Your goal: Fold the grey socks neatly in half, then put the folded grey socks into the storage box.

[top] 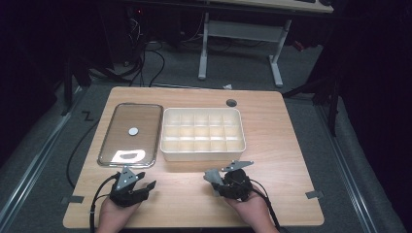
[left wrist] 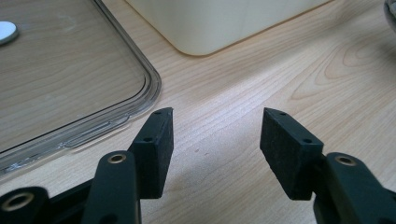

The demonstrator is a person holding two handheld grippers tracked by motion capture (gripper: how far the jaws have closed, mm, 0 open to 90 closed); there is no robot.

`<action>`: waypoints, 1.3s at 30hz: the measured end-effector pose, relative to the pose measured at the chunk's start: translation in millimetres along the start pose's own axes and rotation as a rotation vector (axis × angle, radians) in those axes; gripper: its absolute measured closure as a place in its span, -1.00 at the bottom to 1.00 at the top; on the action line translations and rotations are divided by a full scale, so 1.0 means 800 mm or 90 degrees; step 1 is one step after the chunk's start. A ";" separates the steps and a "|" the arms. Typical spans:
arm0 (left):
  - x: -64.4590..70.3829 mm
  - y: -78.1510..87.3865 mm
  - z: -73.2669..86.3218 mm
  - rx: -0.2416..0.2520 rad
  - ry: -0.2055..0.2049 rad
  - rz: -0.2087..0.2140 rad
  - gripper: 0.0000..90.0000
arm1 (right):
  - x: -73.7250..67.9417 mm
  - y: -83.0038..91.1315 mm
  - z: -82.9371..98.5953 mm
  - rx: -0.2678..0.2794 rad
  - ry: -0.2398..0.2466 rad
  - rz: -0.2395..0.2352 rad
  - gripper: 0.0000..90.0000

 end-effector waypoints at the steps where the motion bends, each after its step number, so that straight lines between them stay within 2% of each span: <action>1: 0.000 0.000 0.000 0.002 -0.001 0.000 -0.01 | 0.002 0.002 0.001 -0.003 -0.005 0.002 0.52; 6: 0.000 -0.001 -0.001 0.005 0.002 0.003 -0.03 | 0.011 0.012 0.001 0.004 -0.011 0.013 0.52; 13: 0.000 0.002 0.004 0.004 0.001 0.005 -0.03 | 0.027 0.021 0.001 -0.010 0.002 0.035 0.51; 16: 0.000 0.003 0.002 0.007 0.002 0.002 -0.03 | 0.034 0.025 0.004 -0.021 -0.009 0.044 0.51; 19: 0.001 0.002 0.000 0.013 -0.002 0.001 -0.04 | 0.039 0.029 0.004 -0.027 -0.007 0.047 0.51; 25: 0.004 0.001 0.006 -0.007 0.000 0.010 -0.04 | 0.050 0.041 -0.002 -0.033 -0.008 0.063 0.52; 33: 0.015 0.001 0.000 0.002 -0.014 0.016 -0.04 | 0.063 0.065 -0.028 -0.045 -0.007 0.068 0.53; 35: 0.016 -0.001 0.000 0.000 -0.016 0.019 -0.04 | 0.068 0.077 -0.046 -0.043 -0.007 0.071 0.53; 39: 0.014 -0.003 0.001 -0.001 -0.013 0.020 -0.04 | 0.076 0.083 -0.064 -0.049 0.001 0.078 0.53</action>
Point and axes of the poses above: each handheld gripper's, and its own axes: y roughly backward along the jaws, z roughly out of its underside, x roughly to its right, the point moved 6 cm from there along -y, roughly forward along the jaws, and after that the axes turned 15 degrees about x, right-handed, at the moved point
